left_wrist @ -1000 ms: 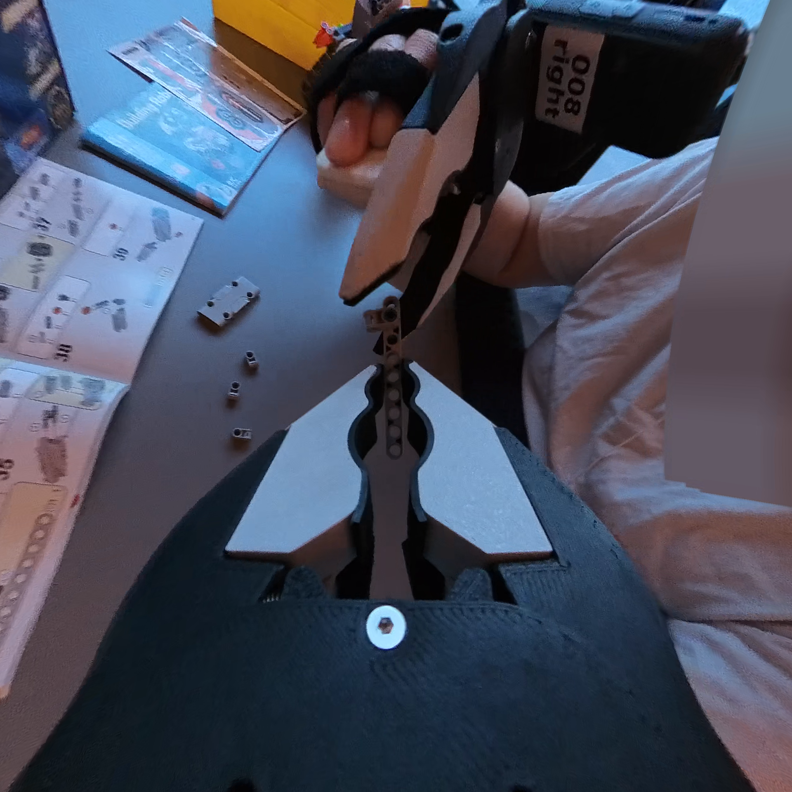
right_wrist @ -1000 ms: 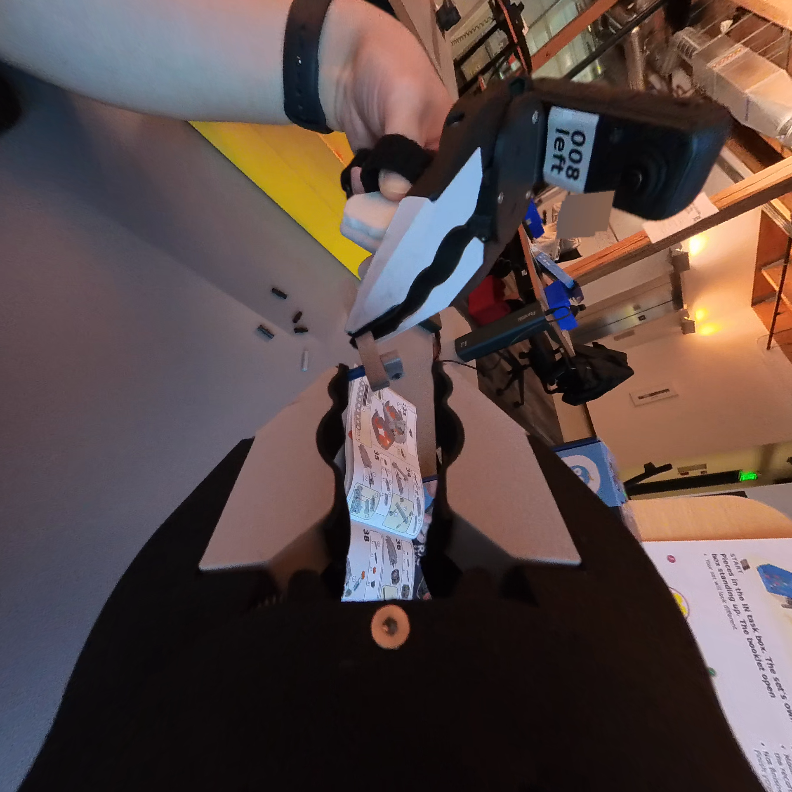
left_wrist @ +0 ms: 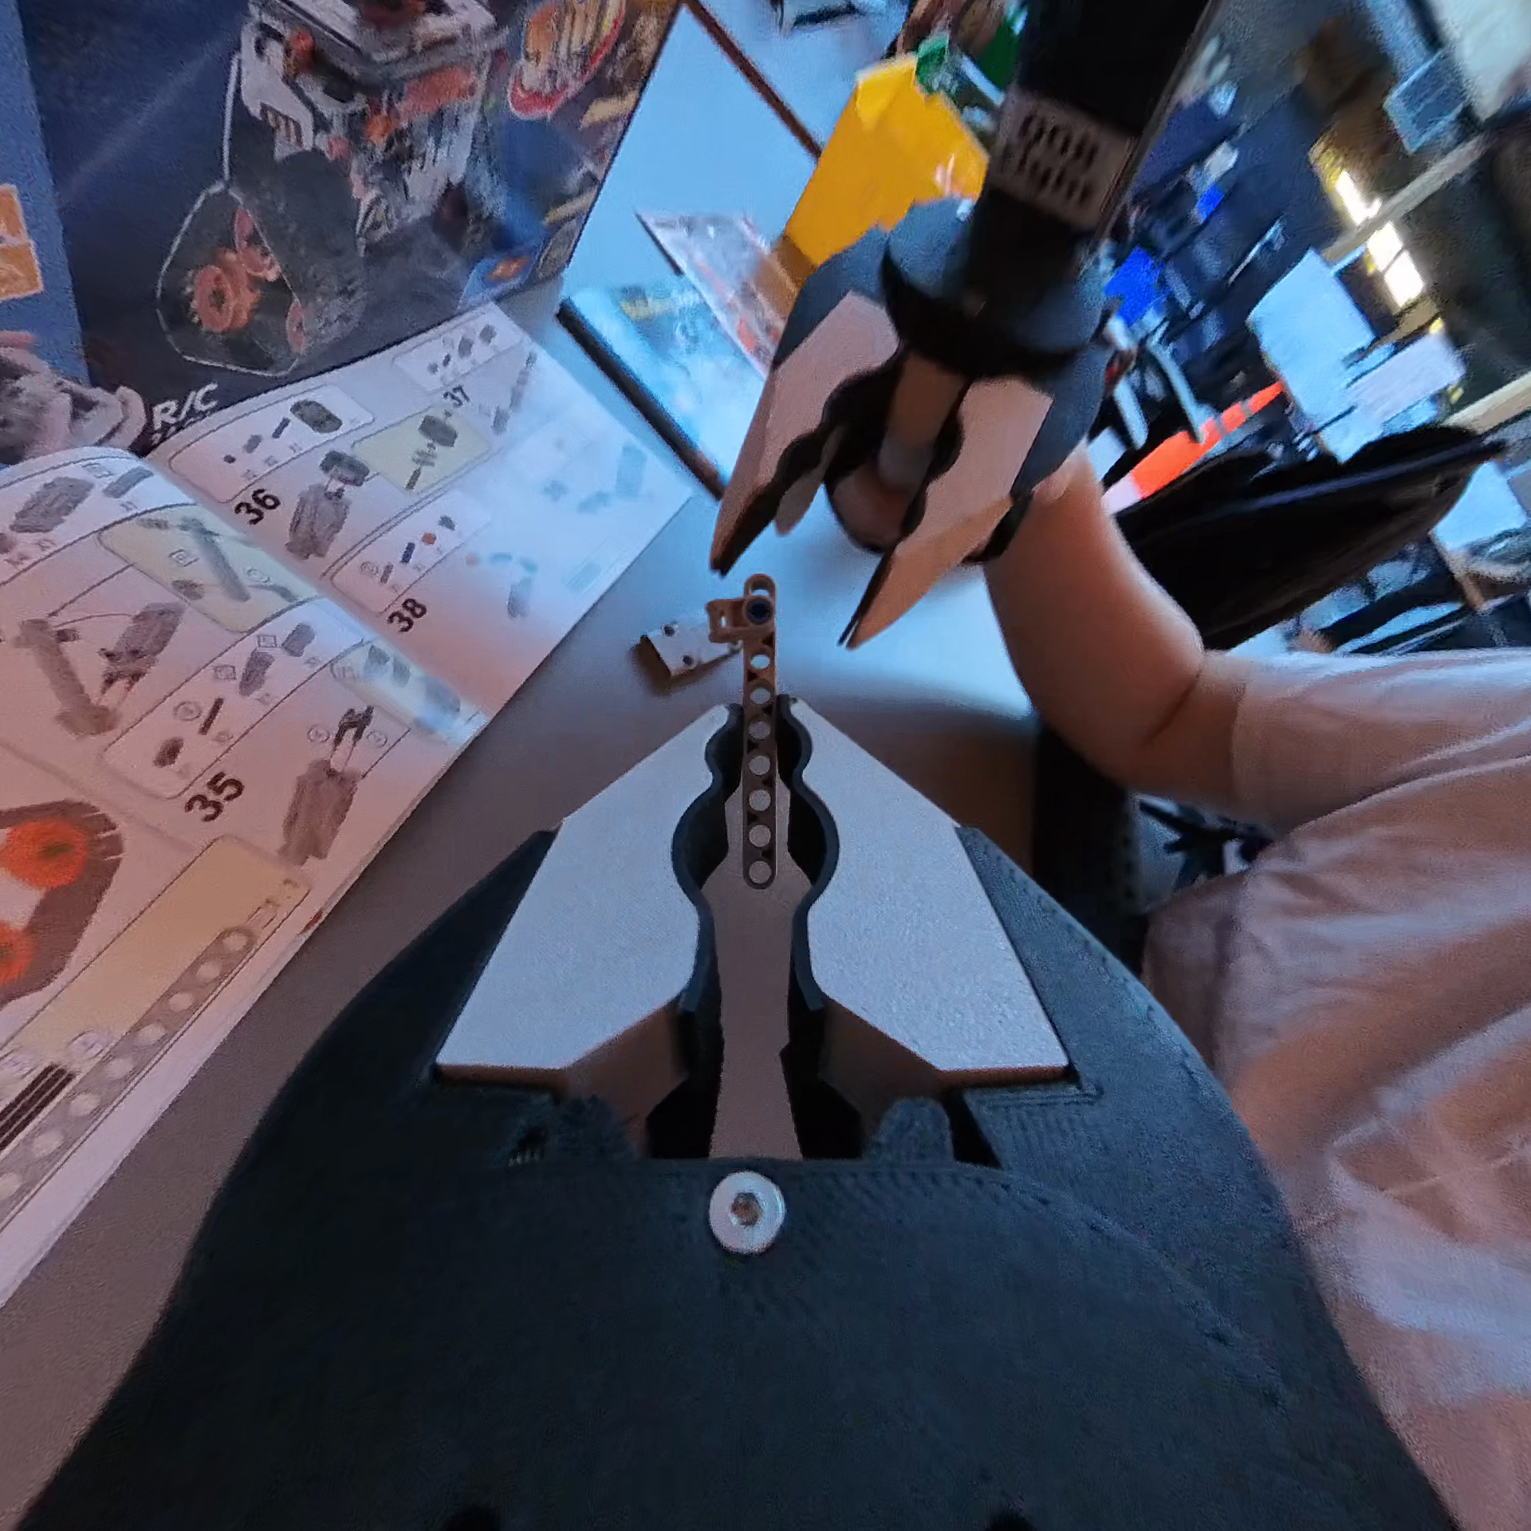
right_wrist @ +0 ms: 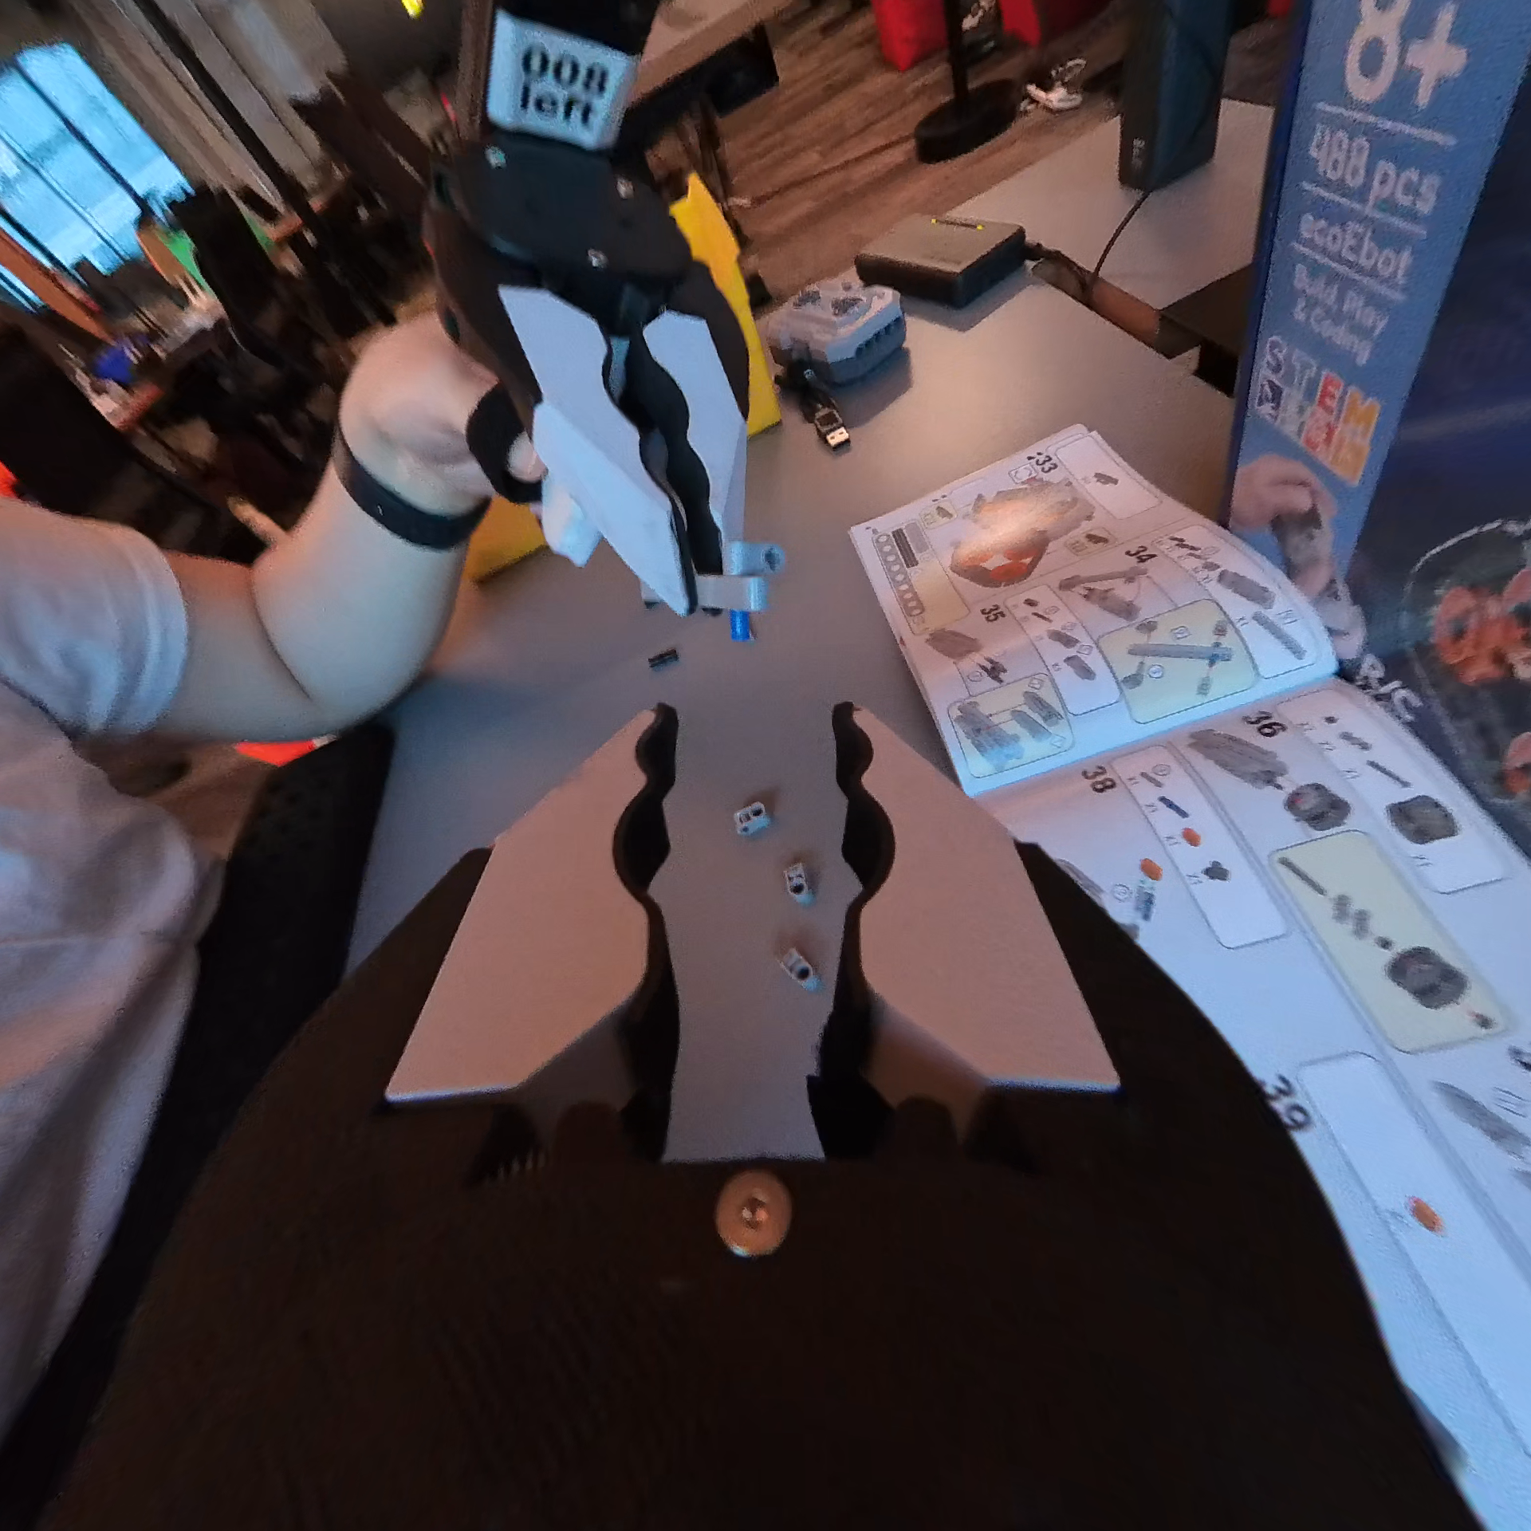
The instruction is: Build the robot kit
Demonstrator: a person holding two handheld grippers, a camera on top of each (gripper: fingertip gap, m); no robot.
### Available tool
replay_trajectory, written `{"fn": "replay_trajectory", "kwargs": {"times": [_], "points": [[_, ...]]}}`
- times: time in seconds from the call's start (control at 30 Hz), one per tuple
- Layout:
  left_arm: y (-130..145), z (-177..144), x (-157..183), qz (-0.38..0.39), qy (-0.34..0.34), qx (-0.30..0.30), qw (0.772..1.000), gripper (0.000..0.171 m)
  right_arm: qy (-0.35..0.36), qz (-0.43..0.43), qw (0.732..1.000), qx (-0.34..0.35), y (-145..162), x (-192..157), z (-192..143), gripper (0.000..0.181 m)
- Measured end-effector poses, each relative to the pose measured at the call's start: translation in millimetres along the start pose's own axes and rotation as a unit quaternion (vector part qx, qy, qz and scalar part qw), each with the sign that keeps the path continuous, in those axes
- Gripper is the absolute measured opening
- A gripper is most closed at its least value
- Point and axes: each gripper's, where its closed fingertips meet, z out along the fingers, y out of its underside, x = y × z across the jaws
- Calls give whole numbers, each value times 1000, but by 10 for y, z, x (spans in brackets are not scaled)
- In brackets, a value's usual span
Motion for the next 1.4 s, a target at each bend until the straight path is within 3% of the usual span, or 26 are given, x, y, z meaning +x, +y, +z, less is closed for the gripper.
{"fn": "replay_trajectory", "kwargs": {"times": [0.2,0.3,0.43,0.67,0.83,0.93,1.0,1.2,1.4], "points": [[-48,70,28,-9,16,22,1000,5,-91,97,988,73,-104,-83,97,34],[-47,97,122,-4,32,19,999,5,-145,116,979,81,-122,-203,88,16],[-41,104,203,2,46,14,999,5,-156,109,978,89,-131,-224,76,4],[-21,108,276,31,50,3,998,5,-157,49,982,95,-154,-300,39,3],[-126,67,430,159,28,21,987,5,-146,-58,978,139,-295,-436,-85,3],[-146,68,517,291,-31,26,956,5,-149,-110,972,148,-305,-527,-141,4],[-113,77,521,333,-64,9,941,5,-150,-125,971,141,-275,-551,-136,4],[-112,71,564,320,-68,3,945,5,-165,-116,968,149,-288,-582,-151,4],[-3,102,502,241,-22,-23,970,5,-171,-94,973,122,-195,-551,-84,4]]}}
